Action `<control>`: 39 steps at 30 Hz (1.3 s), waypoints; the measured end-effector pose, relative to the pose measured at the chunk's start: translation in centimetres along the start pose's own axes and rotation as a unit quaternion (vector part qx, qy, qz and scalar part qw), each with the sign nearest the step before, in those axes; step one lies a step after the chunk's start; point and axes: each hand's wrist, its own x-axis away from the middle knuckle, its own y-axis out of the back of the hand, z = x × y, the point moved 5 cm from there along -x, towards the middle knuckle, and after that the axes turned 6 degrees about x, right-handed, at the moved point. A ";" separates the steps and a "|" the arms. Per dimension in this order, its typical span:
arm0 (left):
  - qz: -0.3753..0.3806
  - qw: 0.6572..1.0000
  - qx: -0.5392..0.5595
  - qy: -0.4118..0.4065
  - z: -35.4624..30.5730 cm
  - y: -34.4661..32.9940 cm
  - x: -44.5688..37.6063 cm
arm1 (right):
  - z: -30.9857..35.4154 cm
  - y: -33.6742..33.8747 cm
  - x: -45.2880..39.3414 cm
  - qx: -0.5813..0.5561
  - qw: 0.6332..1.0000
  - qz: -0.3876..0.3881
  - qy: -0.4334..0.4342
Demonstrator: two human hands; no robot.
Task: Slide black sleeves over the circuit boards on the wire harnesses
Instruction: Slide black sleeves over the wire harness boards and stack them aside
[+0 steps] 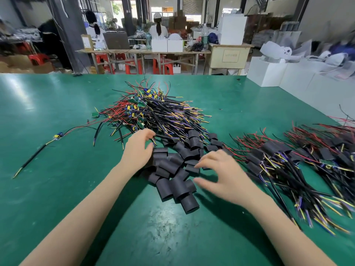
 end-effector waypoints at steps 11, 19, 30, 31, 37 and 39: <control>0.134 0.961 -0.239 -0.040 3.0 -0.9 -3.2 | 3.2 -1.9 0.2 -0.049 0.996 0.058 0.045; -0.058 0.983 -0.140 -0.104 0.7 2.9 -1.7 | 1.2 -1.7 0.1 0.016 0.996 0.070 -0.051; -0.046 0.987 0.022 -0.150 -4.1 4.8 3.5 | 0.0 -1.1 0.1 -0.005 0.992 0.096 -0.087; -0.021 0.988 0.047 -0.145 -4.1 4.4 3.9 | -0.2 -1.0 0.2 0.005 0.991 0.098 -0.086; 0.090 0.979 0.165 -0.075 -3.1 2.9 5.4 | -0.8 -0.7 0.1 0.003 0.992 0.096 -0.080; 0.109 0.974 0.189 -0.068 -3.0 2.7 5.4 | -0.9 -0.4 0.0 -0.022 0.993 0.079 -0.081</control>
